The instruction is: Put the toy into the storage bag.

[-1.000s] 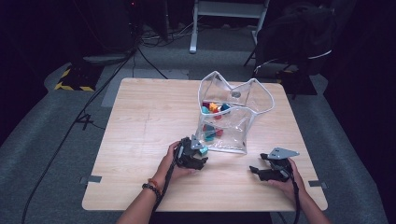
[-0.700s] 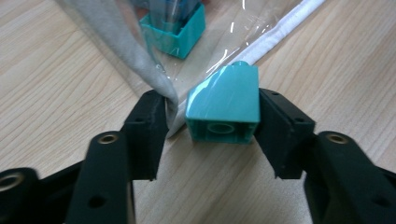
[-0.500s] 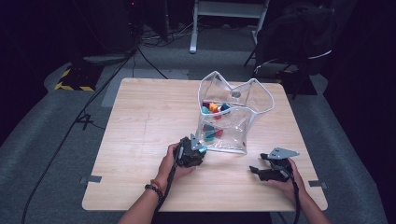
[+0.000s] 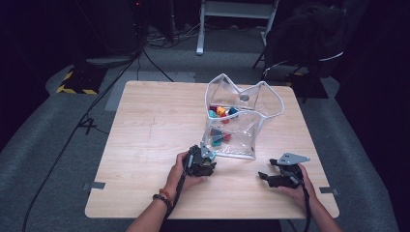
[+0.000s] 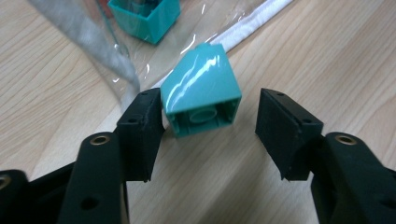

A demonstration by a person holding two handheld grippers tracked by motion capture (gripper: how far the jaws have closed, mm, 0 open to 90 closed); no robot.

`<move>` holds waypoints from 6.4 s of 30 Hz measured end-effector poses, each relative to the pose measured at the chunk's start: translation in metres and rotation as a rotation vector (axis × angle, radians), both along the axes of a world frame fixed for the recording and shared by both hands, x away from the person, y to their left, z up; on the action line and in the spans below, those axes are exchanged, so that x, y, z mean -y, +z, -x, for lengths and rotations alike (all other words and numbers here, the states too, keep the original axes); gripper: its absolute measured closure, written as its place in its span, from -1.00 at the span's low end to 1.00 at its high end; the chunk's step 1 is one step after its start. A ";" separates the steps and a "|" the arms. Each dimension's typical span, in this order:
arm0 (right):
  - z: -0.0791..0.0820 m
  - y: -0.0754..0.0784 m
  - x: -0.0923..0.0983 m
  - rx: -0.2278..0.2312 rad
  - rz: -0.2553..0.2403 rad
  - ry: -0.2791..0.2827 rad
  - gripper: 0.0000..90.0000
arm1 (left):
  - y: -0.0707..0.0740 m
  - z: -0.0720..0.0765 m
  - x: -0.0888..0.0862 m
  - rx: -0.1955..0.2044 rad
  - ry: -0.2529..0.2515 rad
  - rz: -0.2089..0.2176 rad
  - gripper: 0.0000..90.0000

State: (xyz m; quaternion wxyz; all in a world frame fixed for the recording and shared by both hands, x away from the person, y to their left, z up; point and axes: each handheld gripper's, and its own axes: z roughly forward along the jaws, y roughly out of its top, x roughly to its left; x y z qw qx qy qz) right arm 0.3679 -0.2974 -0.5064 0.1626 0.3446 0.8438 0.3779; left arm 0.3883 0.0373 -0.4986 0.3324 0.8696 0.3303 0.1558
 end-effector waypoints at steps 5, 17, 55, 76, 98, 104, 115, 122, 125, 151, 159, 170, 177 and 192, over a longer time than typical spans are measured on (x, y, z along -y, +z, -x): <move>0.000 0.000 0.000 0.000 0.000 0.000 -0.47 | 0.002 -0.001 0.006 0.026 0.021 -0.001 0.26; 0.000 0.000 0.000 0.000 0.000 0.000 -0.47 | 0.008 0.002 -0.018 0.027 -0.021 0.033 0.29; 0.000 0.000 0.000 0.000 0.001 0.000 -0.47 | 0.126 -0.066 -0.101 0.203 0.173 0.204 0.29; 0.000 0.000 0.000 0.000 0.001 0.001 -0.47 | 0.203 -0.078 -0.052 0.325 0.126 0.210 0.29; 0.000 0.000 0.000 0.000 0.001 0.002 -0.47 | 0.201 -0.088 0.011 0.284 0.022 0.197 0.29; 0.000 0.000 0.000 0.000 0.001 0.002 -0.47 | 0.195 -0.089 0.025 0.266 0.004 0.182 0.29; 0.000 0.000 0.000 0.000 0.001 0.002 -0.47 | 0.188 -0.093 0.034 0.250 0.002 0.153 0.29; 0.000 0.000 0.000 0.000 0.001 0.002 -0.47 | 0.186 -0.095 0.033 0.250 0.027 0.144 0.28; 0.000 0.000 0.000 0.001 0.001 0.002 -0.47 | 0.186 -0.095 0.032 0.248 0.031 0.144 0.27; 0.000 0.000 0.000 -0.001 0.000 0.002 -0.47 | 0.195 -0.091 0.006 0.272 0.106 0.143 -0.15; 0.000 0.000 0.000 -0.002 0.000 0.002 -0.47 | 0.196 -0.092 -0.013 0.269 0.168 0.146 -0.38; 0.000 0.000 0.000 -0.002 -0.001 0.002 -0.47 | 0.193 -0.089 -0.042 0.280 0.229 0.129 -0.52; 0.000 0.000 0.000 -0.002 -0.001 0.002 -0.47 | 0.187 -0.087 -0.060 0.272 0.259 0.097 -0.54; 0.000 0.000 0.000 -0.001 -0.001 0.003 -0.47 | 0.162 -0.077 -0.093 0.228 0.260 0.041 -0.64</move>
